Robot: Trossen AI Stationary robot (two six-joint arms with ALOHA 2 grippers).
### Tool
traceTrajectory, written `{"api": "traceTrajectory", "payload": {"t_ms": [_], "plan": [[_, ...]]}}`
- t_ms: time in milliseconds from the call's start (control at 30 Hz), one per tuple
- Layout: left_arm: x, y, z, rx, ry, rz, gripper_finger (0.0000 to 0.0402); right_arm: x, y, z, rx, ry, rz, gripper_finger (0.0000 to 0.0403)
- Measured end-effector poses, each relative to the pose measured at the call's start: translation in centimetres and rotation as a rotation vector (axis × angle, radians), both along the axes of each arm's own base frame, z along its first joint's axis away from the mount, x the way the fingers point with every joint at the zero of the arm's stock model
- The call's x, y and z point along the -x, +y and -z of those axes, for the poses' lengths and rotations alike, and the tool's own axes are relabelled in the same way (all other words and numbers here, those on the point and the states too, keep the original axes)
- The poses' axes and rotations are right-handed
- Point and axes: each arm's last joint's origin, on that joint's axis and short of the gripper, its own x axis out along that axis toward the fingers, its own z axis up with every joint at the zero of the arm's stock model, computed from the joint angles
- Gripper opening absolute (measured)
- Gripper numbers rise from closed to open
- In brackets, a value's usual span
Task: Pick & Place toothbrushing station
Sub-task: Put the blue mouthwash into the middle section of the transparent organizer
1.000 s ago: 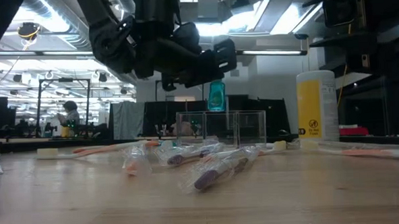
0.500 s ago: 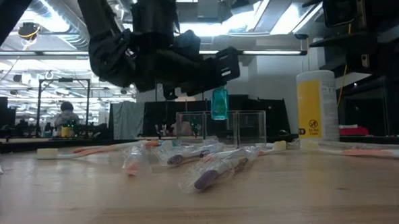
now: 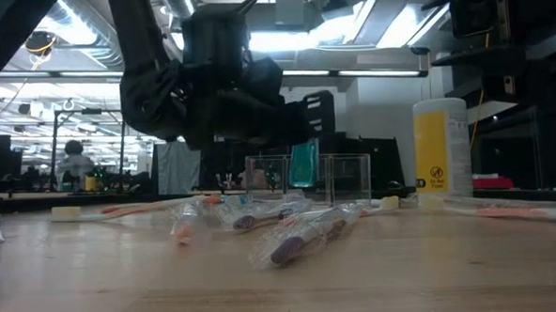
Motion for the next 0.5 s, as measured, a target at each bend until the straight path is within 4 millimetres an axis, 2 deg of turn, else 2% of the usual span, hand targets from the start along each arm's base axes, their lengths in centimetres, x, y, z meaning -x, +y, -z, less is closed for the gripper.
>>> {"api": "traceTrajectory", "payload": {"t_ms": [500], "plan": [[0.11,0.47,0.90,-0.017,-0.020,-0.045,0.0085,0.10,0.01,0.28,0.001,0.032,-0.021,0.0251]]}}
